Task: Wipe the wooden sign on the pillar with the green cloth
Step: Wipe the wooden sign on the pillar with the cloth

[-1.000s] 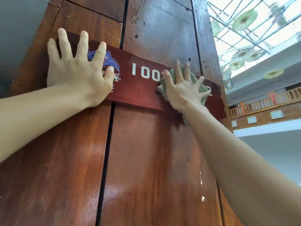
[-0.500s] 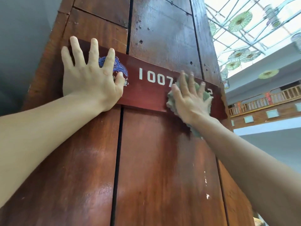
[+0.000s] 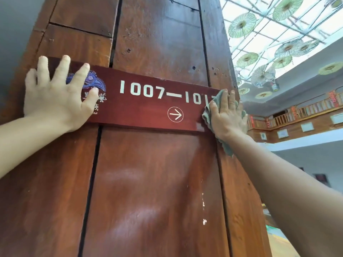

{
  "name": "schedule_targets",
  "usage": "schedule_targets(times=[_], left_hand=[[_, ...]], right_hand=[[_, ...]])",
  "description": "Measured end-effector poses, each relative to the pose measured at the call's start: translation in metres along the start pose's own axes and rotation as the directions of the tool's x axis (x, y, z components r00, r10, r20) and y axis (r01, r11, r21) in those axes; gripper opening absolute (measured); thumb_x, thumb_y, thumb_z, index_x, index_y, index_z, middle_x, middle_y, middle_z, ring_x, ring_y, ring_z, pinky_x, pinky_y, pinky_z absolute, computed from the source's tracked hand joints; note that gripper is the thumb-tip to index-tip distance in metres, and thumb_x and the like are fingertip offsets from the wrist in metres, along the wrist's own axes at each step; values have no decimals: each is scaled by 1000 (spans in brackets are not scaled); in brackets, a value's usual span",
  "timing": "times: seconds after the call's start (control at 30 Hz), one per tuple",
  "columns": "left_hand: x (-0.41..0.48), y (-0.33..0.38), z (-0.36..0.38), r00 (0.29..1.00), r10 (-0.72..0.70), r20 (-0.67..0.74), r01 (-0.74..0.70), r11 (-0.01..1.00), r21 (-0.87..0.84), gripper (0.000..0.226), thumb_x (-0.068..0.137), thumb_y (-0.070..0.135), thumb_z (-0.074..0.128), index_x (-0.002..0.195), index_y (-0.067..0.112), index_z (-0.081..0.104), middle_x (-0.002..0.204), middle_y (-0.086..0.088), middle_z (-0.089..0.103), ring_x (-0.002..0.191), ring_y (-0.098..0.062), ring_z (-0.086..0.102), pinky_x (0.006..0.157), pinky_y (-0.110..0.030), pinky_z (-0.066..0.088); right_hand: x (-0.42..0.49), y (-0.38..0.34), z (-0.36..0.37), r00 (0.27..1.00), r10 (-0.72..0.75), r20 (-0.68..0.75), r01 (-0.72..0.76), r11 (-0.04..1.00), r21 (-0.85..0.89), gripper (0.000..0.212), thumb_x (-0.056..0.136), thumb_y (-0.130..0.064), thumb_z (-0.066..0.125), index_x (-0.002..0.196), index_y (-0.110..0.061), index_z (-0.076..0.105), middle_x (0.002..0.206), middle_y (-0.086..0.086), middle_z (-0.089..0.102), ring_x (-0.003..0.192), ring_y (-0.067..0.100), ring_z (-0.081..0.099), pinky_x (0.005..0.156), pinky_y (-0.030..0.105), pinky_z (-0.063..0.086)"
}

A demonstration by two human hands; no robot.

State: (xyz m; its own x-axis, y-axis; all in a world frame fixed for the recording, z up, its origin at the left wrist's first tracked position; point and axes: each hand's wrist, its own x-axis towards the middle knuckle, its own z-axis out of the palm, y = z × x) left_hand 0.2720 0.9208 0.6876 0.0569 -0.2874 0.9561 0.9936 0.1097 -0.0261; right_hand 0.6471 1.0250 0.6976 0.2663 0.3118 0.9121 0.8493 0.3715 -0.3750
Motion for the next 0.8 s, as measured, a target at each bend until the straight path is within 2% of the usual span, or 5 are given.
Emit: schedule_targets(times=[0.13, 0.27, 0.43, 0.63, 0.8], left_hand=[[-9, -10, 7, 993, -74, 91, 76, 997, -13, 63, 94, 57, 32, 148, 25, 39, 158, -19, 38, 143, -46, 26, 117, -64, 24], [-61, -18, -7, 992, -46, 118, 37, 996, 75, 64, 96, 54, 29, 151, 21, 34, 160, -19, 31, 146, -43, 24, 111, -61, 27], [-102, -8, -34, 935, -224, 274, 201, 974, 109, 76, 93, 56, 30, 159, 21, 12, 168, -18, 7, 150, -49, 15, 117, -62, 23], [-139, 6, -51, 880, -328, 345, 281, 943, 180, 85, 94, 64, 18, 160, 12, 13, 168, -21, 8, 155, -39, 7, 124, -55, 12], [-142, 7, -54, 877, -319, 360, 256, 943, 212, 85, 94, 64, 16, 161, 12, 14, 168, -21, 10, 156, -37, 5, 124, -54, 13]], right_hand=[[2, 8, 3, 999, -38, -13, 39, 999, 22, 73, 96, -64, 9, 159, -34, -7, 170, -7, -10, 156, 28, -7, 124, 54, 0], [2, 8, 2, 998, -62, -11, 62, 998, -13, 73, 95, -64, 8, 160, -33, -7, 171, -5, -10, 156, 30, -8, 122, 57, -1], [-5, -13, 1, 1000, -23, 7, 23, 1000, -16, 76, 94, -64, 5, 160, -29, -9, 170, -2, -12, 155, 32, -14, 121, 62, -7], [-38, -122, 19, 982, -188, -25, 188, 982, -24, 76, 94, -64, 4, 160, -29, -6, 171, -2, -10, 155, 33, -14, 119, 65, -8], [-89, -259, 42, 899, -434, -54, 435, 900, 4, 74, 96, -62, 10, 161, -28, -2, 171, 0, -6, 154, 36, -14, 118, 67, -7]])
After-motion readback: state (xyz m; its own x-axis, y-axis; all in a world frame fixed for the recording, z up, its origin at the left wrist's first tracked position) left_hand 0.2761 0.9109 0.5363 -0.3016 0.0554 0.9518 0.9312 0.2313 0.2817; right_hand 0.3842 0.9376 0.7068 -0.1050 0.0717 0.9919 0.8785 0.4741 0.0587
